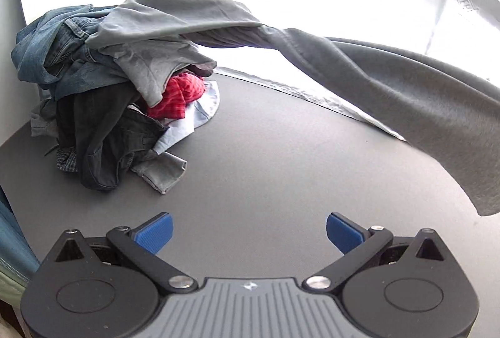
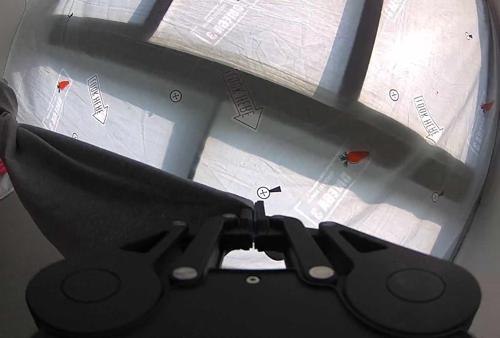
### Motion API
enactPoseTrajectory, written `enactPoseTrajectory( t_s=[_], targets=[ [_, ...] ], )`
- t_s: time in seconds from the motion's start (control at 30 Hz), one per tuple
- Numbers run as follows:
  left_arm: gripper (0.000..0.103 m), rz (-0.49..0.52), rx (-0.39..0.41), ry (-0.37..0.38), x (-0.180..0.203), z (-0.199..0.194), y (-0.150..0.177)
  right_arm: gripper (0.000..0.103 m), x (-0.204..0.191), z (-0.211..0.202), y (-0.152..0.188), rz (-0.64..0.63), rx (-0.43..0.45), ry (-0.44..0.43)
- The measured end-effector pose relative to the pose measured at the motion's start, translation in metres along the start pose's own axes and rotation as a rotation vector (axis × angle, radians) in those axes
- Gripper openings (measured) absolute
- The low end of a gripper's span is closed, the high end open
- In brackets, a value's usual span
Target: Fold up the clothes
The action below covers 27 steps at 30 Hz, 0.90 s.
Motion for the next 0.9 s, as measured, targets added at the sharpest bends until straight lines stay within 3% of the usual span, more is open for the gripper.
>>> enactPoseTrajectory(
  t_s=[0.07, 0.1, 0.2, 0.27, 0.33, 0.5, 0.67, 0.8, 0.9],
  targets=[
    [0.103, 0.014, -0.016, 0.055, 0.022, 0.004, 0.017, 0.0, 0.074, 0.006, 0.046, 0.043, -0.139, 0.248],
    [0.103, 0.02, -0.022, 0.078, 0.032, 0.005, 0.023, 0.0, 0.11, 0.01, 0.074, 0.066, -0.246, 0.333],
    [0.103, 0.046, -0.053, 0.142, 0.06, 0.019, 0.036, 0.0, 0.178, 0.003, 0.133, 0.267, -0.398, 0.403],
    [0.103, 0.051, -0.088, 0.164, 0.072, 0.037, 0.04, 0.001, 0.187, -0.009, 0.155, 0.299, -0.431, 0.397],
    [0.103, 0.038, -0.109, 0.177, 0.076, 0.053, 0.038, 0.003, 0.17, -0.016, 0.168, 0.317, -0.453, 0.34],
    [0.103, 0.106, -0.124, 0.091, 0.073, 0.091, 0.034, 0.011, 0.081, -0.005, 0.182, 0.349, -0.535, 0.113],
    [0.103, 0.178, -0.137, -0.002, 0.069, 0.128, 0.03, 0.029, -0.047, 0.002, 0.163, 0.283, -0.567, -0.228],
    [0.103, 0.203, -0.244, -0.086, 0.051, 0.164, 0.05, 0.037, -0.132, 0.01, 0.158, 0.119, -0.546, -0.409],
    [0.103, 0.185, -0.311, -0.113, 0.041, 0.184, 0.063, 0.041, -0.171, 0.018, 0.159, -0.002, -0.529, -0.469]
  ],
)
Point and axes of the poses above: each gripper's, at about its wrist camera, not at the fingertips, and z roughly the way its jaws point, x to its right, y to its underside, the point moved 7 cm from there along z, roughly the way its jaws point, and after that the axes turned 4 degrees about -z, right-handed, at the moved point
